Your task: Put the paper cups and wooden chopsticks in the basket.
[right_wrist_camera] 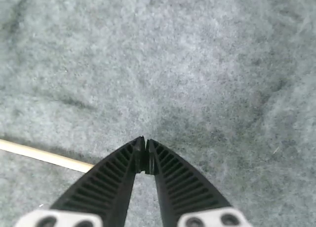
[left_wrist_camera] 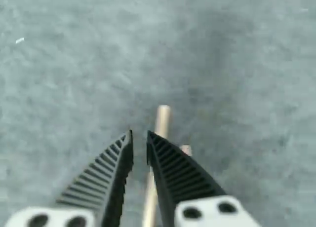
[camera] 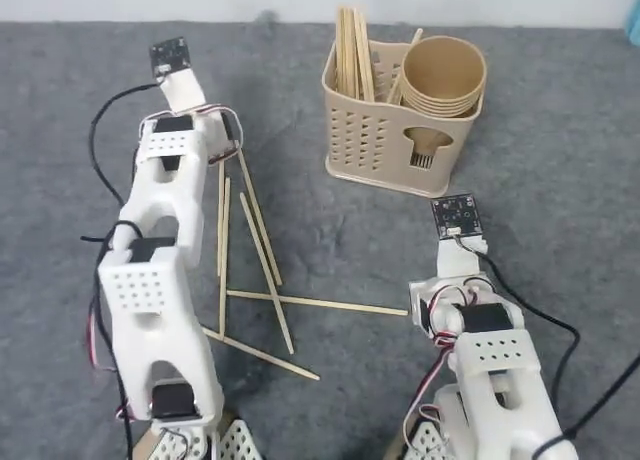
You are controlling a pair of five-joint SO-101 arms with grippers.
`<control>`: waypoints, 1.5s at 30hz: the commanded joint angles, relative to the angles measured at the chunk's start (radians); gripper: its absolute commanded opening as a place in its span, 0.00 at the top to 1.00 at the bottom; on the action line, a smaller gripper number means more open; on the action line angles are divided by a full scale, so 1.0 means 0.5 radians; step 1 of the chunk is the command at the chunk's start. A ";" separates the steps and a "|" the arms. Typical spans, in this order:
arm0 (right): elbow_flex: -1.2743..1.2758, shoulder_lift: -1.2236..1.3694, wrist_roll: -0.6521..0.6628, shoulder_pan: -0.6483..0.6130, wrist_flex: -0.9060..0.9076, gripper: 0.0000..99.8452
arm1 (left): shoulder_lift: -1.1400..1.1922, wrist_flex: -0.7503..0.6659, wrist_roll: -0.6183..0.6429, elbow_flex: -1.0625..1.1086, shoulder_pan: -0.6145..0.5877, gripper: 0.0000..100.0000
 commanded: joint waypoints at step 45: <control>-0.018 -0.048 0.025 0.017 -0.029 0.99 | 0.310 0.390 -0.506 -0.594 0.098 0.95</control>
